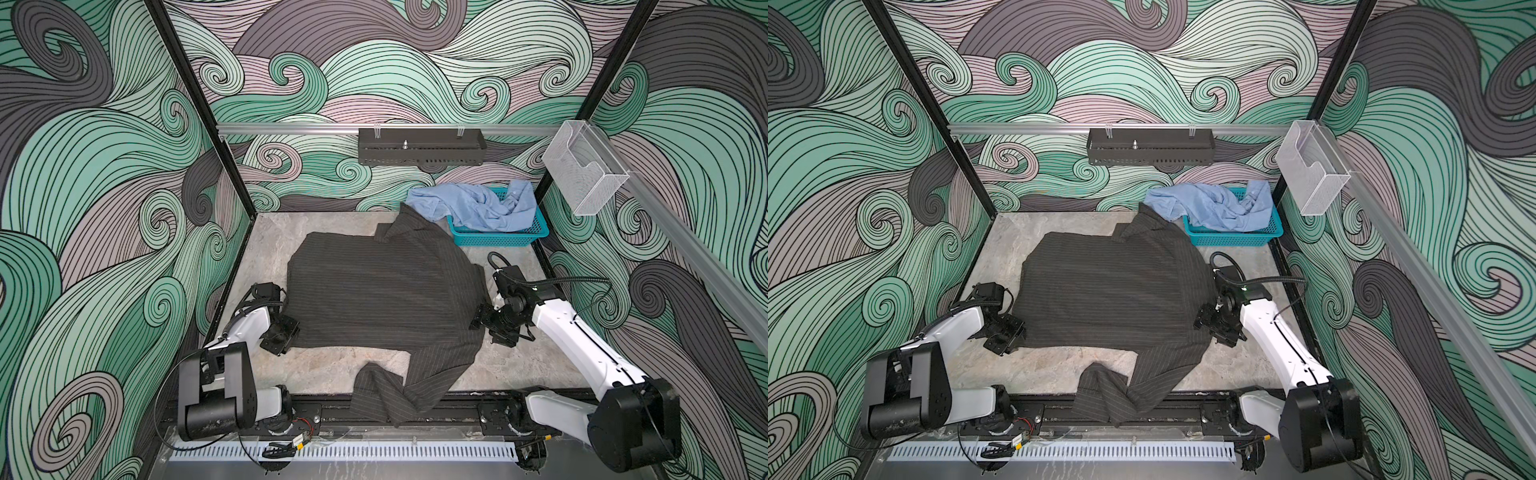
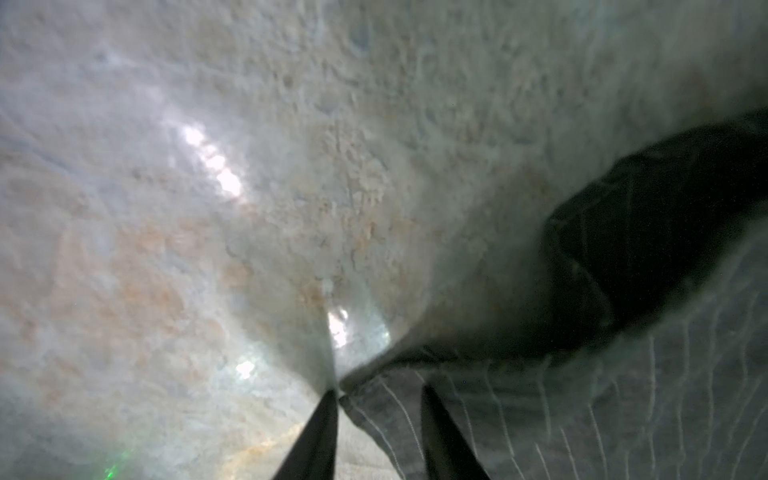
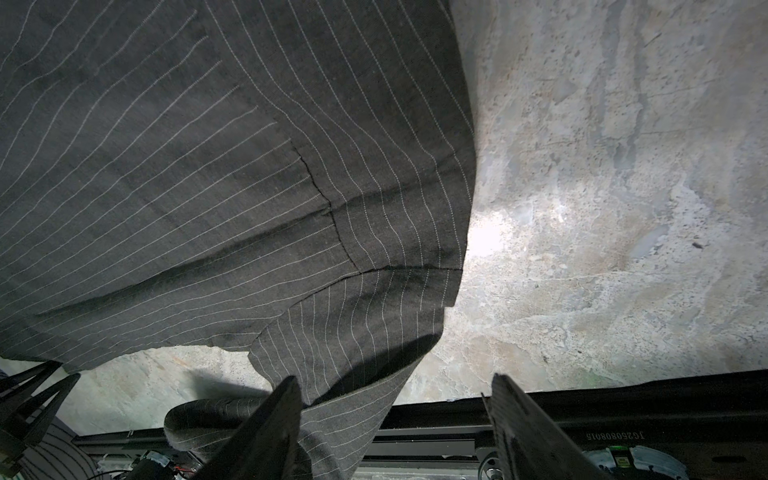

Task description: Fold and stack the long sleeve shirts

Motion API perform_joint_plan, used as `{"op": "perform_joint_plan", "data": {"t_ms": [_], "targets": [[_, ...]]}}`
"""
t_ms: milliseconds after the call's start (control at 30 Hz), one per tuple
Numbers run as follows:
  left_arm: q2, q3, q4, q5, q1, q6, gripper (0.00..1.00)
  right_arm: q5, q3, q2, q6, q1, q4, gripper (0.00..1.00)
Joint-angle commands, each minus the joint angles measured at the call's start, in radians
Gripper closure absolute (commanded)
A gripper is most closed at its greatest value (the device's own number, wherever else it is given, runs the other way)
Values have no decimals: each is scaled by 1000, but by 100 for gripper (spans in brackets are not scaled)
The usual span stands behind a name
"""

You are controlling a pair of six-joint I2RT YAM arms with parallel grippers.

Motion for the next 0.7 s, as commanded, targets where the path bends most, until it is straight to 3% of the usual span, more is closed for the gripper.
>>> {"op": "perform_joint_plan", "data": {"t_ms": [0, 133, 433, 667], "targets": [[32, -2, 40, -12, 6, 23, 78, -2, 10, 0, -5, 3, -4, 27], [0, 12, 0, 8, 5, 42, 100, -13, 13, -25, -4, 3, -19, 27], [-307, 63, -239, 60, 6, 106, 100, -88, -60, -139, 51, 19, -83, 27], [-338, 21, -213, 102, 4, 95, 100, -99, -136, -177, 93, 62, -95, 27]]}}
